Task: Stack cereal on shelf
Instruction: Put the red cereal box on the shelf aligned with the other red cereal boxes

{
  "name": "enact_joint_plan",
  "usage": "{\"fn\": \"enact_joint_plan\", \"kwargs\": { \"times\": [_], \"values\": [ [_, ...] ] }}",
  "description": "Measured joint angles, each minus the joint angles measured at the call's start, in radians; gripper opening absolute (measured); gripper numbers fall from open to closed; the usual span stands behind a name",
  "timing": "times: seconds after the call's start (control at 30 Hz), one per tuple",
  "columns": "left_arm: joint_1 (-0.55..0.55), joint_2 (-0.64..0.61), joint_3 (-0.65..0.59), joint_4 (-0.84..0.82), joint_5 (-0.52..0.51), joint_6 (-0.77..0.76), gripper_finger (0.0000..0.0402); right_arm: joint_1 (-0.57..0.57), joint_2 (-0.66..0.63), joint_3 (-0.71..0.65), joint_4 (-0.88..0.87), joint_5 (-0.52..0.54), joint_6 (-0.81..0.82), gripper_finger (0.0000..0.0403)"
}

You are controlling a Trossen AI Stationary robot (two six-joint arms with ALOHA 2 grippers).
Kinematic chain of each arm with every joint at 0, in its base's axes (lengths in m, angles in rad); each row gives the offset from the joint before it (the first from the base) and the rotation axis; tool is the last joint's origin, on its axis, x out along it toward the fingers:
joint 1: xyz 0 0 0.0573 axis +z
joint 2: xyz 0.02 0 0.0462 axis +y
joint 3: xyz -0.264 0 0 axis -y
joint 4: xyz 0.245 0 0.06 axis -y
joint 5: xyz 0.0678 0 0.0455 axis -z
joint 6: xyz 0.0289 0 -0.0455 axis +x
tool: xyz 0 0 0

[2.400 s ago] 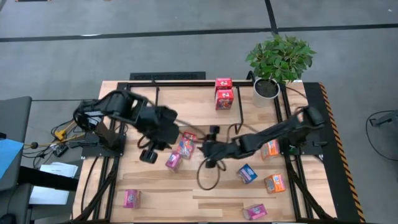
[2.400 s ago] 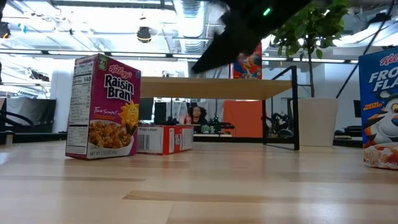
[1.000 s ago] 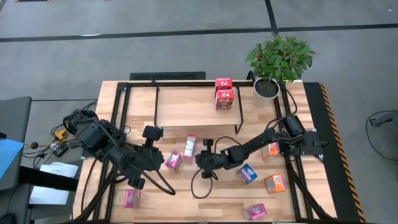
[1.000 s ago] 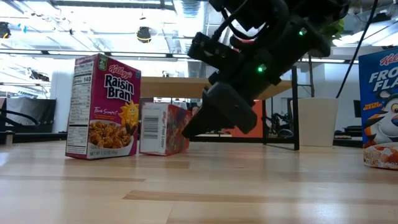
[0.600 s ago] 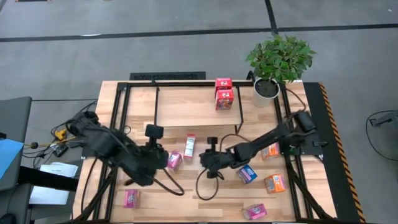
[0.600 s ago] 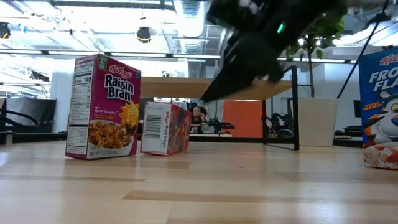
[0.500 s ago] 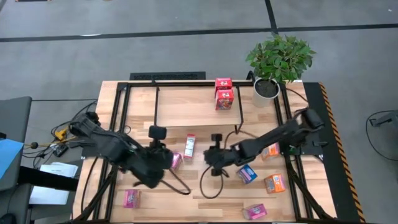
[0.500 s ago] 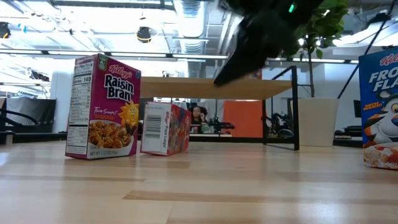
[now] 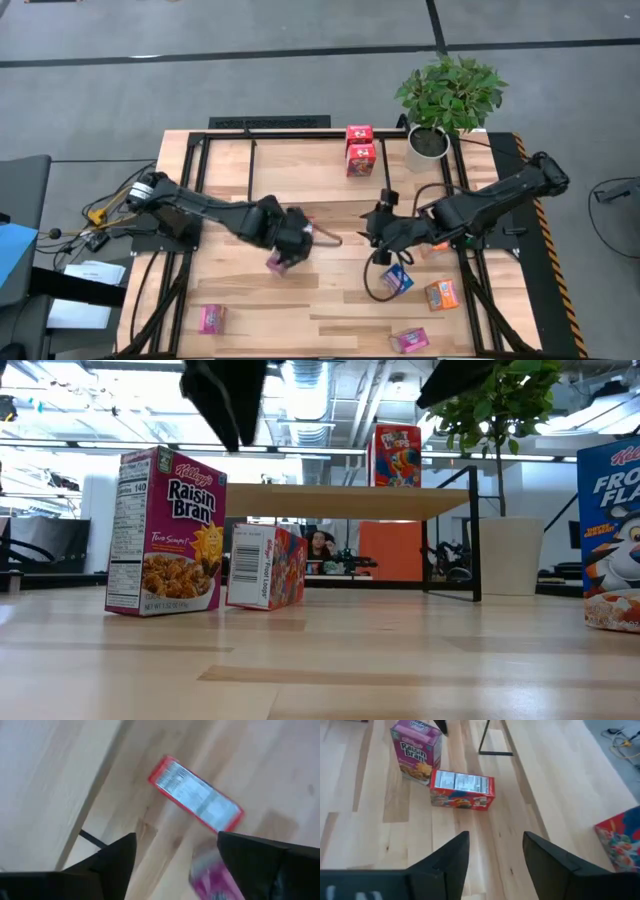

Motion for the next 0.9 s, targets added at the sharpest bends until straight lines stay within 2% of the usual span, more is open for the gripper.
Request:
{"fn": "enact_joint_plan", "kwargs": {
  "times": [0.17,0.37,0.53,0.7,0.9],
  "values": [
    [0.062,0.0,-0.019,0.066,-0.002,-0.193,0.0286,-0.001,0.006,0.0,-0.02,0.005,-0.001,0.0214],
    [0.123,0.0,-0.019,0.199,0.003,-0.201,0.0286,0.009,0.025,-0.001,-0.043,0.0,0.026,0.0196],
    [0.131,0.0,-0.019,0.204,0.005,-0.203,0.0286,0.03,0.019,0.0,-0.103,0.001,0.069,0.019],
    [0.124,0.0,-0.021,0.207,0.017,-0.282,0.0287,0.054,0.017,0.0,-0.157,0.0,0.116,0.0197],
    [0.112,0.002,-0.104,0.237,0.026,-0.434,0.0287,0.079,0.017,0.0,-0.153,0.011,0.129,0.0218]
  ]
}}
